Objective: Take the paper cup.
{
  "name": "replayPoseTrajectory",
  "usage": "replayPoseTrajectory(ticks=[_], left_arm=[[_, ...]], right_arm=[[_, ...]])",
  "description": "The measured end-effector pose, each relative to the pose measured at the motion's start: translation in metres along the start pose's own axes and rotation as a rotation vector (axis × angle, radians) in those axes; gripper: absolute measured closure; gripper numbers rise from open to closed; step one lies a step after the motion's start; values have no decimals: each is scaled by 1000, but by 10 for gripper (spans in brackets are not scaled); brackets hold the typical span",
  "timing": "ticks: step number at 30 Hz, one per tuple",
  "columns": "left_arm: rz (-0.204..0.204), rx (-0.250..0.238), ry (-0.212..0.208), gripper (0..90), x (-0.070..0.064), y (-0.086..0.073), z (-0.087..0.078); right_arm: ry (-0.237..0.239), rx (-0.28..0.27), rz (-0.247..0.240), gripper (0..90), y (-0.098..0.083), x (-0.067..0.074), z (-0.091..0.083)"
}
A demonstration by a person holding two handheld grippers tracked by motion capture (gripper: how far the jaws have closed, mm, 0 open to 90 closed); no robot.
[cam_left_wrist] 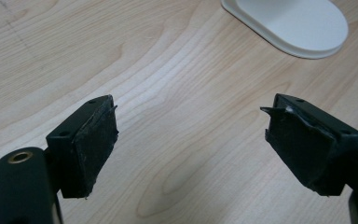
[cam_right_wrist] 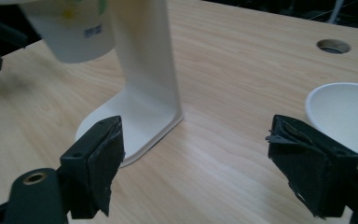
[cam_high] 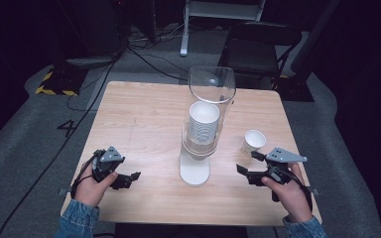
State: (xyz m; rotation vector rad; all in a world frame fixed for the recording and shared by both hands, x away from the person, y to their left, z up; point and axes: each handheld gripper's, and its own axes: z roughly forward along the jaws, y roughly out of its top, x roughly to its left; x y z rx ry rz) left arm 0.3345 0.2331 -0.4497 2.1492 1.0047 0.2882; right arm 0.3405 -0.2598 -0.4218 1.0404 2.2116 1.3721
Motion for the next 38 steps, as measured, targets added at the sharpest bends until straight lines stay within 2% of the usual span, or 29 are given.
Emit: replayPoseTrajectory(ticks=[4,7,12,13,16,18,21,27,32,38], left_arm=[[27,11,-28,163,-4,-2,1],[43,19,-42,166,-6,-2,3],[62,30,-63,169,-7,-1,7],[56,32,-61,170,-7,-2,8],[47,36,-56,172,-7,-3,9],[50,40,-56,176,-6,-3,10],[50,48,-64,177,-5,-4,11],[51,66,-61,179,-5,-6,16],[56,72,-62,179,-5,-5,17],[29,66,-39,172,-3,-8,21]], right_arm=[[51,21,-17,197,-7,15,3],[84,36,-19,203,-13,20,9],[121,78,-14,216,-23,21,26],[124,87,-9,215,-25,20,29],[116,113,-1,212,-34,15,41],[102,140,-20,210,-39,12,46],[108,169,-46,179,-45,10,52],[95,210,-99,172,-52,12,62],[87,213,-124,167,-54,14,68],[72,223,-144,166,-56,15,72]])
